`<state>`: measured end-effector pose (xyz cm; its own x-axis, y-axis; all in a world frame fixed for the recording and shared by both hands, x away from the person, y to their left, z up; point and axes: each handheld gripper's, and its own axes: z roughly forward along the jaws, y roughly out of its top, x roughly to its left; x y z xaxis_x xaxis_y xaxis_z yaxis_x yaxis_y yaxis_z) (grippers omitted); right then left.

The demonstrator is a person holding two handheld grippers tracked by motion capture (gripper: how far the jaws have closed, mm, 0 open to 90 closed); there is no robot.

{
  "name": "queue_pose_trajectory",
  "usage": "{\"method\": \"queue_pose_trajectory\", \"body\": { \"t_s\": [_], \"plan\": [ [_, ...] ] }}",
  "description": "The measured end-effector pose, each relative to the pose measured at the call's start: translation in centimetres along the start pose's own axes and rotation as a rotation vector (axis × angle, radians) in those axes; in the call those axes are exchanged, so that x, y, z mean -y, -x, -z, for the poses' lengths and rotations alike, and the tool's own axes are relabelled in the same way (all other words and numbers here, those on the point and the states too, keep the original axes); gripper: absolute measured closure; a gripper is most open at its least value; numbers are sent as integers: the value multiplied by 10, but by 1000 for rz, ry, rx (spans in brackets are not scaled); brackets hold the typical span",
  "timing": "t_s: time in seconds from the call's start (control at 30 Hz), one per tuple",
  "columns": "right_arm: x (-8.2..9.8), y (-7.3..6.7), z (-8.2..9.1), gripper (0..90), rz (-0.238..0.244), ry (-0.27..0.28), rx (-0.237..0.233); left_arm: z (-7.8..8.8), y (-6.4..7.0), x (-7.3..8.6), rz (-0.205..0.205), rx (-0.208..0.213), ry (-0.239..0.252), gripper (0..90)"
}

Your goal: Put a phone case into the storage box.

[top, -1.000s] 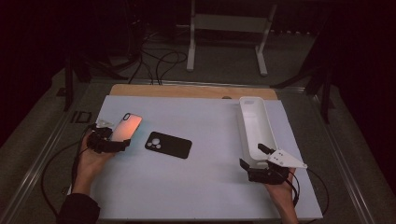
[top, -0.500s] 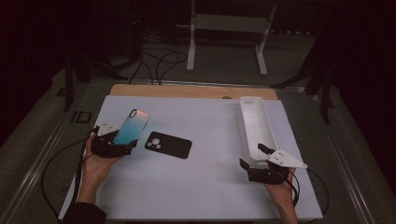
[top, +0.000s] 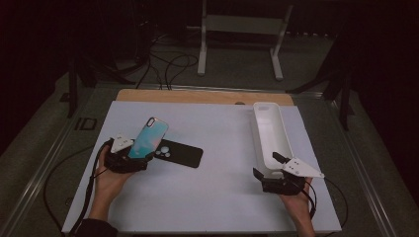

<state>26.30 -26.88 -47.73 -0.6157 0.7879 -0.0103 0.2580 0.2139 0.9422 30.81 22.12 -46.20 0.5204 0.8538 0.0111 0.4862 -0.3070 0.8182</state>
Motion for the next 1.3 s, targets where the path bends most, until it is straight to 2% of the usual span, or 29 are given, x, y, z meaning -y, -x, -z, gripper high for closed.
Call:
{"method": "queue_pose_trajectory", "body": {
  "t_s": [0.1, 0.17, 0.3, 0.47, 0.5, 0.53, 0.77, 0.9, 1.07, 1.3],
  "plan": [
    [0, -1, 0, 81, 4, -1, -1, 1, 3, -1, 2, 14, 19, 171],
    [0, -1, 0, 81, 5, 0, -4, 3, 8, -4, -18, 18, 38, 171],
    [0, -1, 1, 81, 2, -2, -6, 7, 14, -8, -28, 31, 64, 171],
    [-3, -2, 1, 81, -7, 0, -6, 15, 34, -22, -91, 54, 113, 170],
    [-3, -2, 1, 81, -7, 0, -6, 15, 34, -22, -91, 54, 113, 171],
    [-7, -3, 0, 80, -9, -10, -27, 17, 41, -26, -113, 64, 126, 171],
    [-21, -5, -5, 79, 4, -25, -68, 18, 55, -33, -150, 84, 147, 171],
    [-36, -6, -12, 78, 12, -18, -107, 12, 67, -35, -182, 103, 145, 171],
    [-50, -9, -20, 78, -11, -20, -171, 5, 79, -39, -218, 125, 144, 171],
    [-64, -18, -32, 79, -5, -18, -210, -4, 88, -45, -233, 145, 154, 171]
  ]
}}
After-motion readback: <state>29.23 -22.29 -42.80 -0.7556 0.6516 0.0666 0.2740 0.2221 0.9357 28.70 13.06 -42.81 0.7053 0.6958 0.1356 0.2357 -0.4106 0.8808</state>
